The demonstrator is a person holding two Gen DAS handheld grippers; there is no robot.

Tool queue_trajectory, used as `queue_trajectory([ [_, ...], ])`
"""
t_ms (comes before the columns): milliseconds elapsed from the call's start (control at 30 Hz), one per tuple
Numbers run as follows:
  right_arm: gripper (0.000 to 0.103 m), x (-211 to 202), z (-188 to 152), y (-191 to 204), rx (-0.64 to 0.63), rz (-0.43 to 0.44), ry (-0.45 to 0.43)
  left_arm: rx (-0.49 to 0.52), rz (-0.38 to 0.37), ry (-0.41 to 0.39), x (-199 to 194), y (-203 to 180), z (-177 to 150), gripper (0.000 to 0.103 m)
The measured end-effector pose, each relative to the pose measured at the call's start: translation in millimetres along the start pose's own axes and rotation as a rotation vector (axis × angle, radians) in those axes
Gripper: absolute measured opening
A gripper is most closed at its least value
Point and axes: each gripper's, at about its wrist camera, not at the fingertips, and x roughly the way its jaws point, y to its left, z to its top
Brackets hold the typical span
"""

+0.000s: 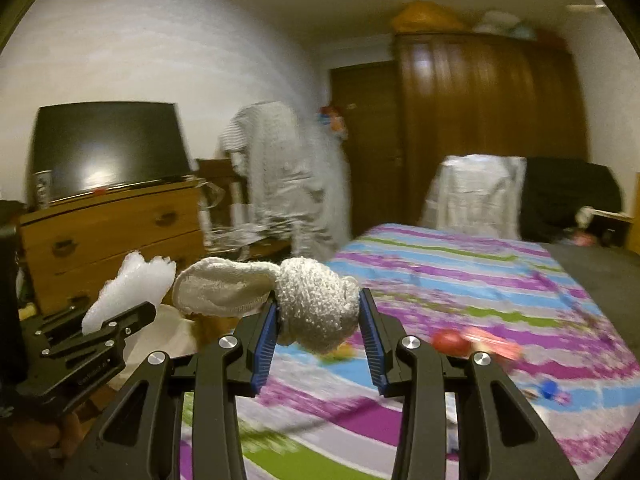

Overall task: Collect trash
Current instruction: 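Lift the foam strip and glove and carry both toward the white bucket, then open both tools over the white bucket to drop the foam and glove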

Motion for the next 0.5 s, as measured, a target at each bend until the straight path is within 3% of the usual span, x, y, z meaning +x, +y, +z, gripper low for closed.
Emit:
queue_trajectory([
  [300,0.040,120,28,133,-0.062,0.238,0.161,-0.104,0.197,0.064,25,129,14,0.023],
  [500,0.040,211,34,210,-0.097,0.336,0.311,-0.168,0.232,0.157,52,188,9,0.023],
])
